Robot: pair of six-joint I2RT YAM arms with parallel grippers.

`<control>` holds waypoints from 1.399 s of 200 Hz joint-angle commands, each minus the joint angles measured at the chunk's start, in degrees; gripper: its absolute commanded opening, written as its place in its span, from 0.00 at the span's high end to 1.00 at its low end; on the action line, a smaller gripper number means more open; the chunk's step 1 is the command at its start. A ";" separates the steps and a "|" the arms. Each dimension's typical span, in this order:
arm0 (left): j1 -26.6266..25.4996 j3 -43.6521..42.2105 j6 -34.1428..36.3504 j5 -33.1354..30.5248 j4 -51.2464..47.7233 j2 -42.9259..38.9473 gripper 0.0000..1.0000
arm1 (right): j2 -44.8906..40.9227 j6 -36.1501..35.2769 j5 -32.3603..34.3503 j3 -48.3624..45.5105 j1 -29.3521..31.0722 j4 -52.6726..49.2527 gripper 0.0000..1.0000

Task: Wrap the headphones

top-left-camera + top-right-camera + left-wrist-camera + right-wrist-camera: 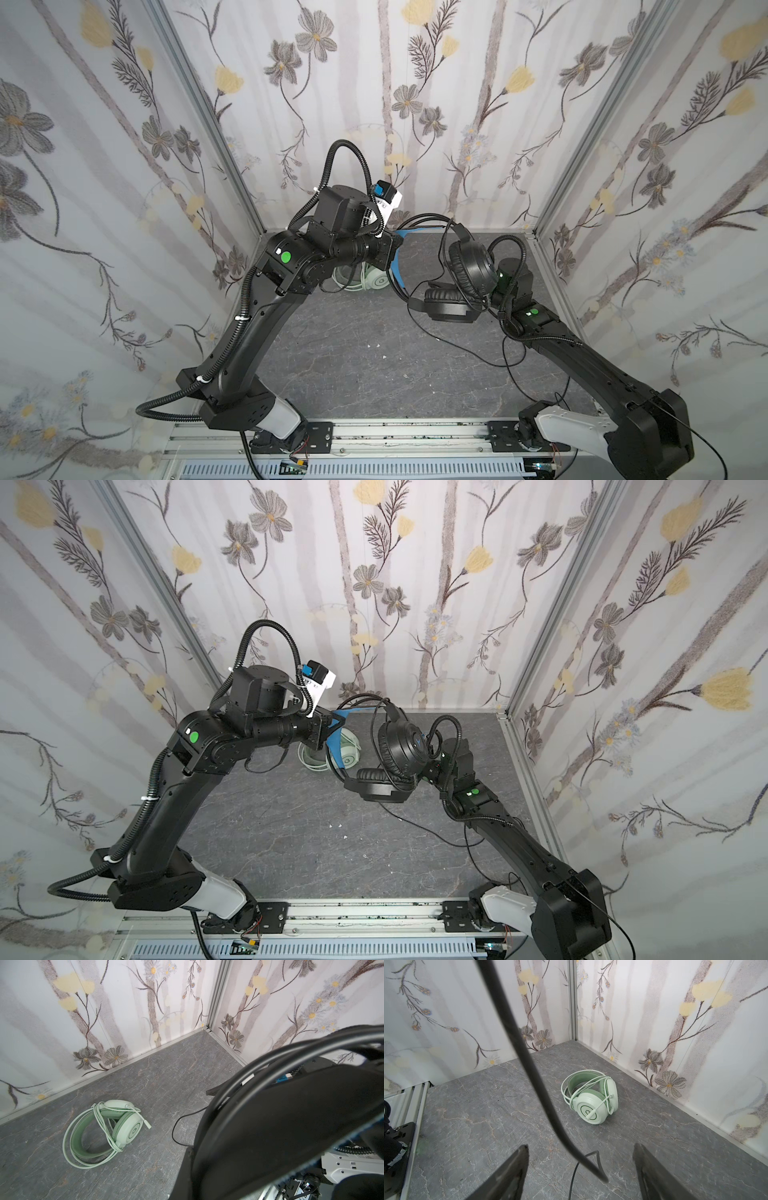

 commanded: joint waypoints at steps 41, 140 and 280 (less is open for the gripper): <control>-0.67 2.42 -2.09 1.22 2.48 1.52 1.00 | 3.81 7.69 -0.29 -1.81 -0.87 13.84 0.25; -0.85 1.59 -5.23 -0.89 5.96 0.73 1.00 | 10.48 16.90 -2.12 -3.70 -1.03 24.14 0.42; -0.83 -3.73 -8.96 -2.18 8.87 -3.02 1.00 | 12.70 23.23 -0.70 -7.78 -1.11 32.75 0.49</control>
